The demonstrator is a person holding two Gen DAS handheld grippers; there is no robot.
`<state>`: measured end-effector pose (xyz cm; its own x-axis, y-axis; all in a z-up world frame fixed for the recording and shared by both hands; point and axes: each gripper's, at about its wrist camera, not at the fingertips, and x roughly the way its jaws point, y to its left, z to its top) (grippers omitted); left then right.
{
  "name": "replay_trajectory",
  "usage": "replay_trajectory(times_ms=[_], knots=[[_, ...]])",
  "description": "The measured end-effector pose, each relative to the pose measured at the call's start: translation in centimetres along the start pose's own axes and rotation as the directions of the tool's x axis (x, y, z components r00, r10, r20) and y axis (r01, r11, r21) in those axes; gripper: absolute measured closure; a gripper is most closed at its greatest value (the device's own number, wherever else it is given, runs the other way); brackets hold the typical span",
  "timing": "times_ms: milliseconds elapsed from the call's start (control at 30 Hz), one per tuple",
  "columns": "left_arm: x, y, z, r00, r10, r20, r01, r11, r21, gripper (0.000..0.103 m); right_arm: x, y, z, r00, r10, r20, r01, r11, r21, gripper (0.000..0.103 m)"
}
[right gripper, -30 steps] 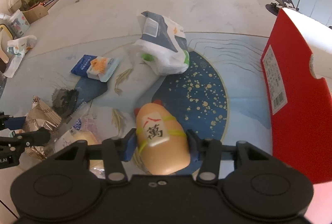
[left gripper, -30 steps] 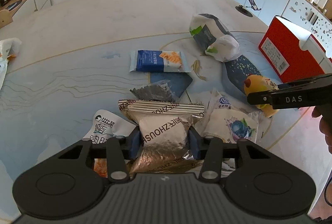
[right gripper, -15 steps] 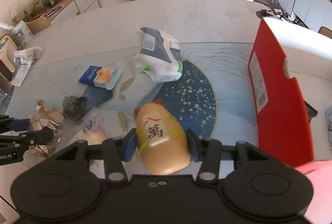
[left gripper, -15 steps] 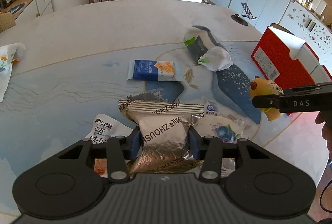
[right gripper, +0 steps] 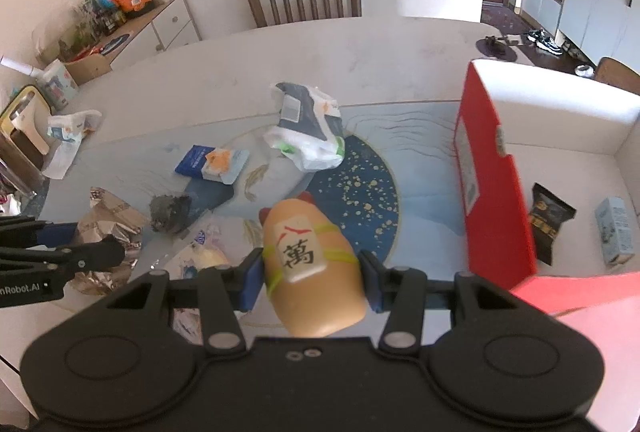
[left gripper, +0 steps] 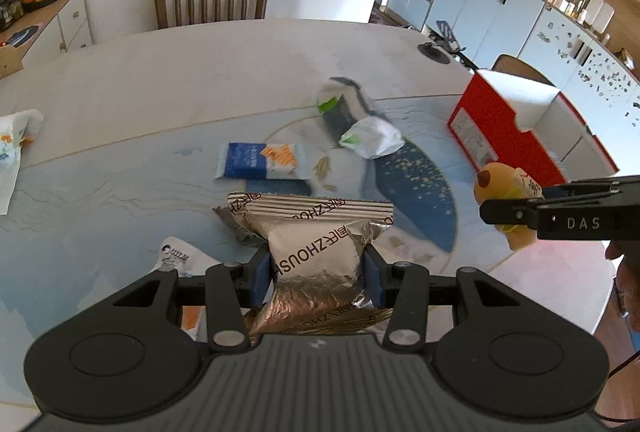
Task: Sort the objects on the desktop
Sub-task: 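Carry the lucky-cat figure and foil packet over the red shoebox with both tools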
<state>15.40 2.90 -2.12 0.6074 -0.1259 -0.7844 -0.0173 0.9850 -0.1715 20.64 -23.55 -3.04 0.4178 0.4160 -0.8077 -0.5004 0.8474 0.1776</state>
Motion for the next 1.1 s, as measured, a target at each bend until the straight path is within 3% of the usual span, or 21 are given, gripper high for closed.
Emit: replay_trajectory(times_ms=[533, 1100], knots=[[-1.4, -4.9, 2.1, 0.998, -0.058, 0.021, 0.056, 0.995, 0.077, 0.058, -5.0, -2.6, -0.1, 0.999, -0.027, 0.046, 0.025, 0.999, 0.032, 0.055], [-0.2, -11.4, 4.8, 0.99, -0.137, 0.025, 0.13, 0.975, 0.178, 0.058, -7.8, -7.3, 0.2, 0.995, -0.052, 0.084, 0.047, 0.997, 0.066, 0.055]])
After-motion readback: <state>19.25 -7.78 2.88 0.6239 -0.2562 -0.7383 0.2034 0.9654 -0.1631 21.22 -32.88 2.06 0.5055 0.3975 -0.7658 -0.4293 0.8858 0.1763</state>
